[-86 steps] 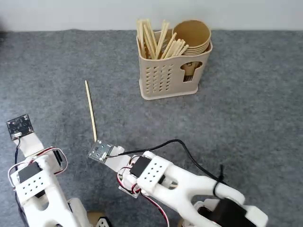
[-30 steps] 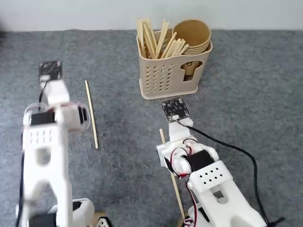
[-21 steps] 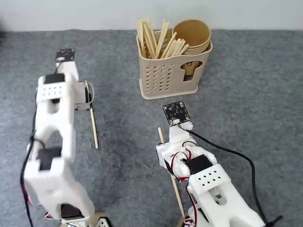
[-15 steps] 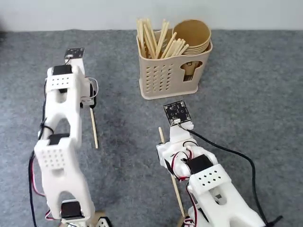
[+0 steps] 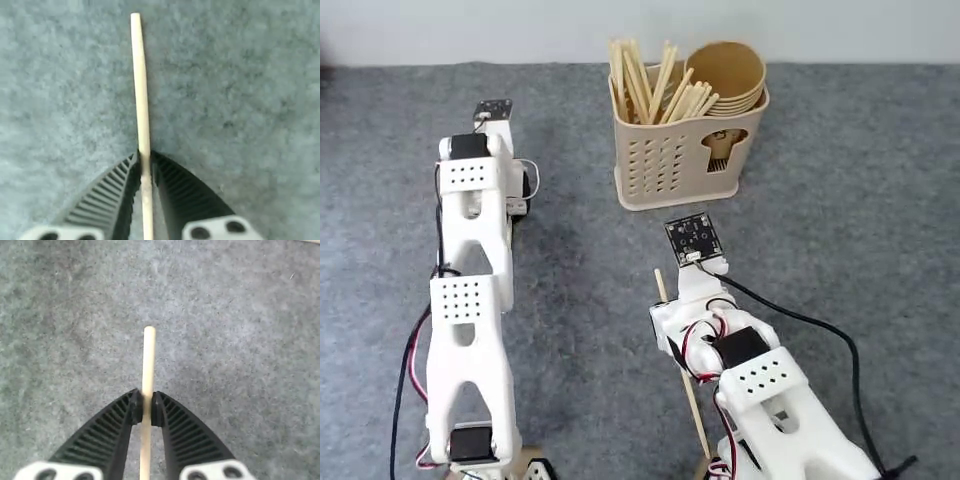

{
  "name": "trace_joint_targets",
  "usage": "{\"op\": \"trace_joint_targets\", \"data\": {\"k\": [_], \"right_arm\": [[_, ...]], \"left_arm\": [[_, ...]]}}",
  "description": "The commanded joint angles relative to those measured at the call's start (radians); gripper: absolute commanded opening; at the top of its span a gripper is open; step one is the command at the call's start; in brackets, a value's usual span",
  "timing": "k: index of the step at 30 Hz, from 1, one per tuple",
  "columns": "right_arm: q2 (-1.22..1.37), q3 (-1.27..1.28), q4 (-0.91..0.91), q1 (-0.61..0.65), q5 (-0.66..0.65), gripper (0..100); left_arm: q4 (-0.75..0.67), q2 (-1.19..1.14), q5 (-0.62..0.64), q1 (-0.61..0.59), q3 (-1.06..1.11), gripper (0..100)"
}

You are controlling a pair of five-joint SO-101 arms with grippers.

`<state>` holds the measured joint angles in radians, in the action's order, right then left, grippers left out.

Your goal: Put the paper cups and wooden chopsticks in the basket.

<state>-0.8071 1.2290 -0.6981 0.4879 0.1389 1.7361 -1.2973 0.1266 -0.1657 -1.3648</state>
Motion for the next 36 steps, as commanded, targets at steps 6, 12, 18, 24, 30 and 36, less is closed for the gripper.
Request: {"op": "trace_joint_targets", "data": {"k": [6, 12, 18, 24, 30, 36], "right_arm": [[-0.027, -0.002, 0.012, -0.01, 0.006, 0.8], [-0.027, -0.002, 0.012, -0.01, 0.006, 0.8], [-0.025, -0.002, 0.012, -0.01, 0.005, 0.8], [-0.025, -0.002, 0.013, -0.01, 0.005, 0.8], [-0.025, -0.002, 0.013, -0.01, 0.005, 0.8], [-0.025, -0.002, 0.012, -0.012, 0.005, 0.8]], "left_arm": [[0.02, -0.006, -0.008, -0.026, -0.213, 1], [0.021, -0.003, 0.049, -0.018, -0.269, 1], [0.023, 0.164, 0.129, -0.012, -0.305, 1], [0.021, 0.511, 0.149, 0.031, -0.162, 1], [0.017, 0.807, 0.149, 0.137, -0.061, 1], [-0.068, 0.962, 0.149, 0.27, -0.062, 1]]}}
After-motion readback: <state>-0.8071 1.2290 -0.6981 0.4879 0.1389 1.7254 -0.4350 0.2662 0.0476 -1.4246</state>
